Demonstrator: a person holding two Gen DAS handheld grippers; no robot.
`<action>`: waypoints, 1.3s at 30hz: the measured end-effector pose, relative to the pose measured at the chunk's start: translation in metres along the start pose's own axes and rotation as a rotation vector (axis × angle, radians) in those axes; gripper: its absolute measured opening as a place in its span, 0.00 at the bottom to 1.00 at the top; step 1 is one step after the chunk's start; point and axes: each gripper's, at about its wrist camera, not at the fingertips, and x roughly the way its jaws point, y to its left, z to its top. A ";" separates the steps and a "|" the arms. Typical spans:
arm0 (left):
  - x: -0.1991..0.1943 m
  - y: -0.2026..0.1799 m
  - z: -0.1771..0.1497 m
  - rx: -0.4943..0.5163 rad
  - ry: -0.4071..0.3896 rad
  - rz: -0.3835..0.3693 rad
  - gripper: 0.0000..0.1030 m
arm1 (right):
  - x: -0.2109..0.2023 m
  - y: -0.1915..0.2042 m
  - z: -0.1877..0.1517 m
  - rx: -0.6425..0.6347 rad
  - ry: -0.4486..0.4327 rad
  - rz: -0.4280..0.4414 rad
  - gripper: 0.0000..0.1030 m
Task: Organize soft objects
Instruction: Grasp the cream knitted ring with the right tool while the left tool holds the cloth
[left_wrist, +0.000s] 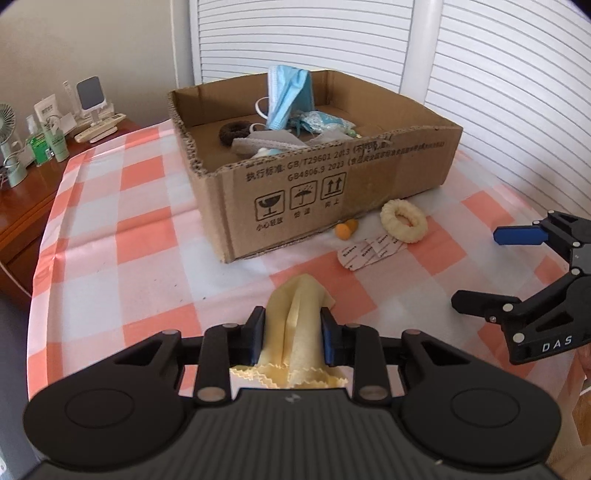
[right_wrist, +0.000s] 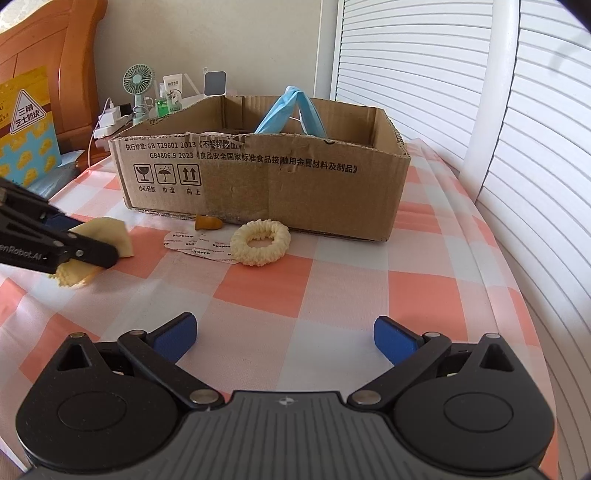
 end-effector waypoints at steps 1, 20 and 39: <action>-0.002 0.003 -0.003 -0.022 -0.007 0.006 0.28 | 0.001 0.001 0.001 0.001 0.002 -0.002 1.00; -0.008 0.004 -0.014 -0.109 -0.057 0.052 0.28 | 0.049 0.009 0.052 0.057 -0.022 -0.086 0.89; -0.008 0.003 -0.015 -0.104 -0.068 0.064 0.28 | 0.041 0.010 0.047 0.017 -0.024 -0.048 0.43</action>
